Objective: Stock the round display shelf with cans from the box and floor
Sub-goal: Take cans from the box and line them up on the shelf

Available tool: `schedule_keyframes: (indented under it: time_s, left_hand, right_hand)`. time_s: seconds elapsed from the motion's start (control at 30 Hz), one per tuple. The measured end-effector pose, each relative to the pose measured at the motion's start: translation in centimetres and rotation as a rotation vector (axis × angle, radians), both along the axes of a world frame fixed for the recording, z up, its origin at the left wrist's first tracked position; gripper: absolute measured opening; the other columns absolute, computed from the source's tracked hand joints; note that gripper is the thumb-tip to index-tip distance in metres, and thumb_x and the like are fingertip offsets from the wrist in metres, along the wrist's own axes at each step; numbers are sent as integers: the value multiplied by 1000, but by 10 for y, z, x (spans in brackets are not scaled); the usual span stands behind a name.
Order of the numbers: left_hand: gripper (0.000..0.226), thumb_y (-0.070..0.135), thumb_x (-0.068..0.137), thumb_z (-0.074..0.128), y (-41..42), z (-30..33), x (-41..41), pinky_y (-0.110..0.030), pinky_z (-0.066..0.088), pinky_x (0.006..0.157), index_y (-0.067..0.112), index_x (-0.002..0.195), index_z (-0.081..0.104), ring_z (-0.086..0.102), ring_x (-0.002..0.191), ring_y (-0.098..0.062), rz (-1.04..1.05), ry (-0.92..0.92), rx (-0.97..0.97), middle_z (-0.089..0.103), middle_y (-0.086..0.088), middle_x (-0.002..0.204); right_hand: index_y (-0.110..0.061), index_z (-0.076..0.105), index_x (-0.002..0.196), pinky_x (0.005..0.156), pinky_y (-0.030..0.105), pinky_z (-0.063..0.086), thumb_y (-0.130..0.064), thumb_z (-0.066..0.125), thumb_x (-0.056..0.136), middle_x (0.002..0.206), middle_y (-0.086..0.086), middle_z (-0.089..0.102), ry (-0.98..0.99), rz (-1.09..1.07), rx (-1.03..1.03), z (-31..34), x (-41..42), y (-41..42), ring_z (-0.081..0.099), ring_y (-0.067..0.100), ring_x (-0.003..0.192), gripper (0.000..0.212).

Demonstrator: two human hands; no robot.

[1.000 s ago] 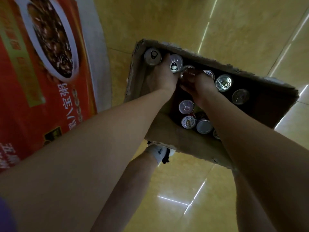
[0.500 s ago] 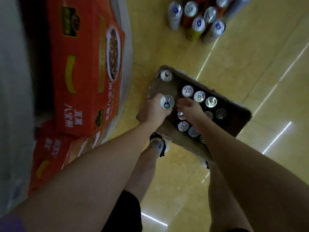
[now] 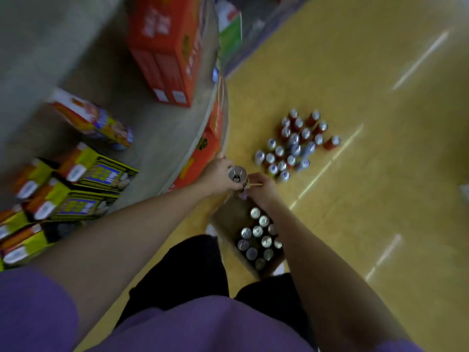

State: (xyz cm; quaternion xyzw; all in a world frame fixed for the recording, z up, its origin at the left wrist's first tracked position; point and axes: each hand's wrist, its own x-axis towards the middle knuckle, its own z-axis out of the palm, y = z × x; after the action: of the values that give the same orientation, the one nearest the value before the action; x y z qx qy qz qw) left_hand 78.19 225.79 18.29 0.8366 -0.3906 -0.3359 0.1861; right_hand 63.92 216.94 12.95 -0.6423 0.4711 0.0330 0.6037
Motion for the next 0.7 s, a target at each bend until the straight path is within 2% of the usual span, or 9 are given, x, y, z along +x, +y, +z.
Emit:
schedule_keyframes:
  time_s: [0.07, 0.13, 0.23, 0.4, 0.5, 0.63, 0.7]
  left_hand:
    - [48, 34, 58, 88, -2, 51, -3, -32, 41, 63, 10, 68, 48, 54, 82, -26, -11, -53, -81, 38, -4, 92]
    - [50, 33, 58, 88, -3, 101, -10, -35, 41, 64, 11, 69, 44, 47, 74, -19, 0, -95, -135, 37, -3, 91]
    - [52, 33, 56, 89, 2, 164, -18, -35, 35, 60, 13, 73, 44, 41, 71, -16, 135, -119, -239, 41, 0, 84]
    - [54, 34, 60, 90, 19, 259, -29, -33, 25, 57, 17, 71, 41, 38, 64, -14, 342, -111, -426, 42, 0, 71]
    - [51, 32, 59, 91, 38, 312, -31, -31, 31, 56, 16, 72, 45, 42, 64, -12, 421, -116, -509, 47, -1, 72]
    - [43, 18, 54, 90, 70, 368, -31, -25, 41, 60, 15, 79, 55, 53, 65, -8, 593, -57, -688, 59, 2, 73]
    - [45, 2, 61, 86, 89, 393, -32, -17, 45, 57, 12, 94, 56, 58, 59, -3, 622, -16, -742, 67, -1, 76]
  right_hand:
    - [-16, 63, 106, 78, 34, 52, -7, 81, 63, 104, 3, 68, -21, 89, -59, 58, 0, -5, 65, 24, 93, 48]
    - [-10, 62, 112, 72, 32, 51, -9, 82, 67, 106, 4, 67, -59, 187, -131, 106, -2, -11, 62, 23, 92, 49]
    - [-14, 58, 112, 80, 37, 51, -15, 81, 72, 101, -4, 65, -153, 315, -222, 170, -2, -16, 62, 21, 94, 47]
    - [-19, 53, 100, 84, 47, 51, 0, 72, 81, 93, -8, 58, -361, 552, -304, 261, 3, -17, 58, 17, 86, 33]
    - [-7, 53, 121, 77, 38, 50, -2, 74, 82, 102, -1, 62, -465, 657, -335, 308, 9, -11, 60, 8, 87, 44]
    - [-21, 47, 131, 76, 24, 50, -14, 79, 81, 105, -11, 63, -530, 746, -347, 357, 20, 18, 60, 0, 91, 60]
    - [-26, 49, 126, 80, 29, 54, -23, 84, 73, 105, -11, 66, -545, 765, -354, 369, 29, 36, 64, 5, 93, 63]
